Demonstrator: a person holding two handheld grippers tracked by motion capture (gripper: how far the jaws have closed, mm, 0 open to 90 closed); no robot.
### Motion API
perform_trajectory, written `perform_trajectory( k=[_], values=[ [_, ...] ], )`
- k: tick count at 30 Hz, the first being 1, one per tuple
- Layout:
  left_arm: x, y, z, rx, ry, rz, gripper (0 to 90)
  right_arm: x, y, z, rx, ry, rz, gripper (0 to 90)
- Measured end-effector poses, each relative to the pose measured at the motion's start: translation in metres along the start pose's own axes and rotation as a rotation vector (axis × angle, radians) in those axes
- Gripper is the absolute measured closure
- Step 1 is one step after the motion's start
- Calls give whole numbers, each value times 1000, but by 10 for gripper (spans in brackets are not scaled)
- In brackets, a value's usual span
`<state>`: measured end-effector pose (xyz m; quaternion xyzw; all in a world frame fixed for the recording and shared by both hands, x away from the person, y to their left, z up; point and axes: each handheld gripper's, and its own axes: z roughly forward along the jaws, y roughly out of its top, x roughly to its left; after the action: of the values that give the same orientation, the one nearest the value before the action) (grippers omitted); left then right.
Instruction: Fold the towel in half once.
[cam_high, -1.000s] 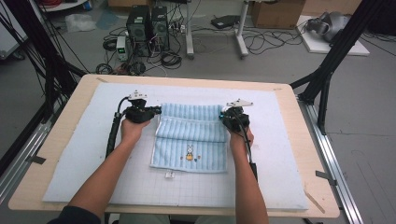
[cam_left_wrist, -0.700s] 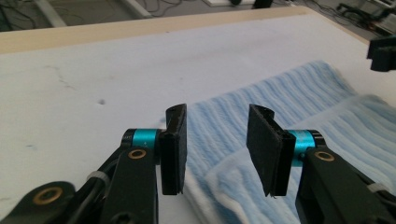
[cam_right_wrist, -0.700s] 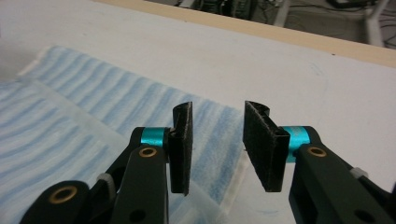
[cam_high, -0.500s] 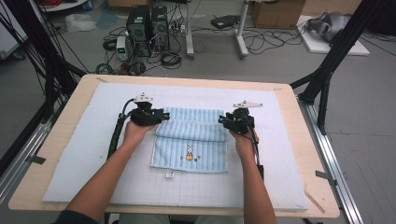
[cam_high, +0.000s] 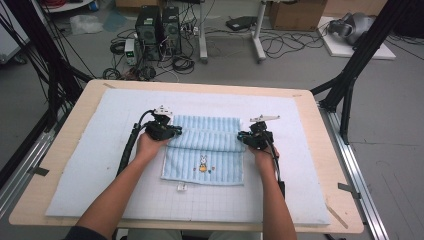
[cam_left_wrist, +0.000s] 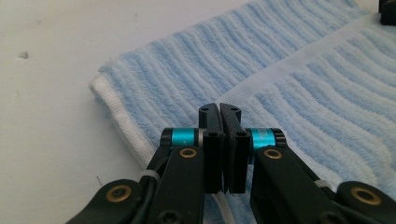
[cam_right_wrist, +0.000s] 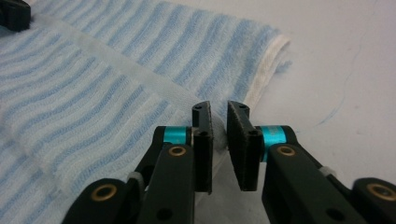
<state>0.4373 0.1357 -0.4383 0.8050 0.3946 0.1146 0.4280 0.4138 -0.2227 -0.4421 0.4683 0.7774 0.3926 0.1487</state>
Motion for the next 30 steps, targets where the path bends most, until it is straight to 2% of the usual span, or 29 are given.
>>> perform_trajectory(
  k=[2,3,6,8,10,14,18,20,24,30],
  values=[
    [-1,0,-5,-31,-8,-2,878,2,1,-2,-5,-10,-21,827],
    [-3,-1,-8,-63,-13,-10,878,3,2,-3,-7,-10,-24,827],
    [-4,-5,-14,-92,-26,-24,878,4,2,-7,-20,-13,-29,826],
    [-5,-7,-20,-99,-38,-20,877,6,2,-10,-31,-14,-33,826],
    [-8,-7,-26,-128,-46,-19,877,9,1,-14,-39,-11,-36,826],
    [-12,-10,-37,-152,-65,-2,877,14,2,-23,-57,6,-42,824],
    [-16,-16,-48,-177,-88,4,877,23,4,-36,-68,20,-78,822],
    [-19,-19,-53,-186,-99,8,877,27,2,-42,-91,33,-84,822],
    [-25,-27,-62,-205,-132,22,876,34,-8,-52,-112,47,-101,822],
    [-33,-40,-73,-212,-158,33,876,39,-27,-64,-134,66,-84,823]
  ],
)
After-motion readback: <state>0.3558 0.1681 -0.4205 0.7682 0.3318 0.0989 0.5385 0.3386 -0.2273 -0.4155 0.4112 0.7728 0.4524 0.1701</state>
